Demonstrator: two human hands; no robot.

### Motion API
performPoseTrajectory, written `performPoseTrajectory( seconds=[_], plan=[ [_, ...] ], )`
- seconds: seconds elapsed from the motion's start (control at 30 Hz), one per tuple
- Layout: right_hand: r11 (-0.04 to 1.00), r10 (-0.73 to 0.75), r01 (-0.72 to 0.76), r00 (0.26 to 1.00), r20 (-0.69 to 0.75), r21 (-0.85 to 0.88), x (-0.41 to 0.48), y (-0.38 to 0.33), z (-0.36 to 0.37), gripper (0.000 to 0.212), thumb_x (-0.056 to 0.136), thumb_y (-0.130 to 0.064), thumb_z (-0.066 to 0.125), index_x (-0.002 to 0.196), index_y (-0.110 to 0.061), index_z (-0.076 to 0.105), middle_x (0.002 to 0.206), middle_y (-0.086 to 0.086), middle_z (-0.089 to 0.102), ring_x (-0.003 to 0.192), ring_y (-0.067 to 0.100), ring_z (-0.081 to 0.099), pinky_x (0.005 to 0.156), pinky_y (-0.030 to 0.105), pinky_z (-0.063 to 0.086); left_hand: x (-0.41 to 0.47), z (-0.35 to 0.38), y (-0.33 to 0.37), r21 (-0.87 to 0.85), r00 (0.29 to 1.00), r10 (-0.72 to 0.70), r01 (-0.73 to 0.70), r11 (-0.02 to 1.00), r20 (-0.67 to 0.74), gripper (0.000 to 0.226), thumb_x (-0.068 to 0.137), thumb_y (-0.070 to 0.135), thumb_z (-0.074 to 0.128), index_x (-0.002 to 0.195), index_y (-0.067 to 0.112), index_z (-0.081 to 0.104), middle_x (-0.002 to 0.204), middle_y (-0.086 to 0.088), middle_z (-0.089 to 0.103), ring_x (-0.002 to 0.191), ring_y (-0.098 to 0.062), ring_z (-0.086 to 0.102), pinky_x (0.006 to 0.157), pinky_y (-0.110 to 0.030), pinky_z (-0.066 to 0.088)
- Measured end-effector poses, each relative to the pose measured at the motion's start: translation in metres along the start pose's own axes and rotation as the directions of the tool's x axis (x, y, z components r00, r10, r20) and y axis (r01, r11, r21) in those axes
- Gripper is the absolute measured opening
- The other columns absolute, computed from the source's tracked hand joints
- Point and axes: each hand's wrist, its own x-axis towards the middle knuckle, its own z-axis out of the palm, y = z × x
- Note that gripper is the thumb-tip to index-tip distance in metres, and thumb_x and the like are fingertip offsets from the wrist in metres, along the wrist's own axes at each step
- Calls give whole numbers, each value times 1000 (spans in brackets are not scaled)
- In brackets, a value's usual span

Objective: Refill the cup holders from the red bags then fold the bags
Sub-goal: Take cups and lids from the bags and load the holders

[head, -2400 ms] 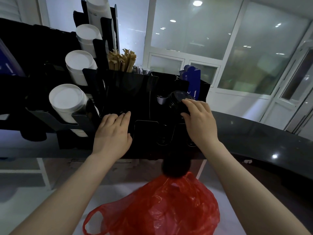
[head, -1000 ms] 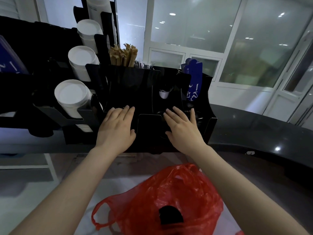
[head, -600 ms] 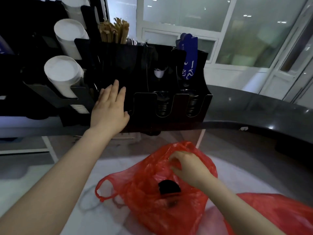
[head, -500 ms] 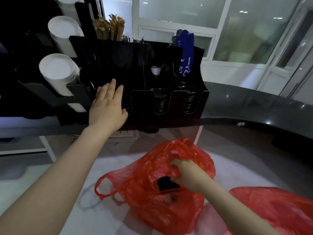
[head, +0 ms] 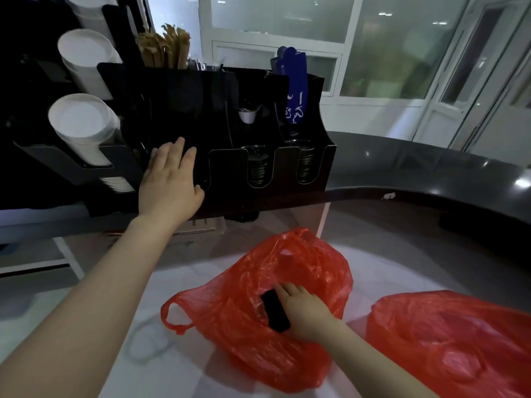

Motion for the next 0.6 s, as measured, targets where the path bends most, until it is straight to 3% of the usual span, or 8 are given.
performPoseTrajectory(
  seconds=[0.2,0.3,0.43,0.53,0.6],
  plan=[
    [985,36,22,946,-322,173,-9,9,-22,105,73,-41,68,153,-21,3,154,-2,17,137,25,25,100,35,44,-1,0,2,-8,1000,0,0,1000,16,71,85,25,60,147,14,28,158,-9,14,144,-27,7,116,-46,14],
    [943,65,75,913,-403,324,-11,8,-43,105,73,-41,70,153,-23,3,157,-2,17,143,22,19,111,37,32,0,-3,4,-48,999,-8,10,999,37,70,87,28,58,148,17,24,159,-10,9,146,-25,2,117,-44,10],
    [906,67,148,874,-481,396,-8,2,-73,101,75,-44,69,153,-22,8,157,-4,18,144,16,16,114,30,22,-7,-5,13,-133,999,34,-34,991,-8,69,88,28,57,148,16,25,159,-10,10,147,-23,2,117,-39,4],
    [880,68,202,843,-534,431,-4,-1,-96,100,74,-42,70,152,-21,13,155,-5,21,142,12,20,115,28,23,-19,-4,23,-271,991,98,-120,955,-94,64,89,26,57,147,17,31,158,-4,17,146,-16,6,116,-32,8],
    [854,73,236,827,-557,463,-3,-3,-112,99,74,-42,72,152,-21,14,154,-7,22,141,8,20,112,21,22,-29,0,32,-457,991,83,-121,881,-103,59,90,28,57,144,23,35,154,7,25,142,-3,13,112,-26,15]
  ],
)
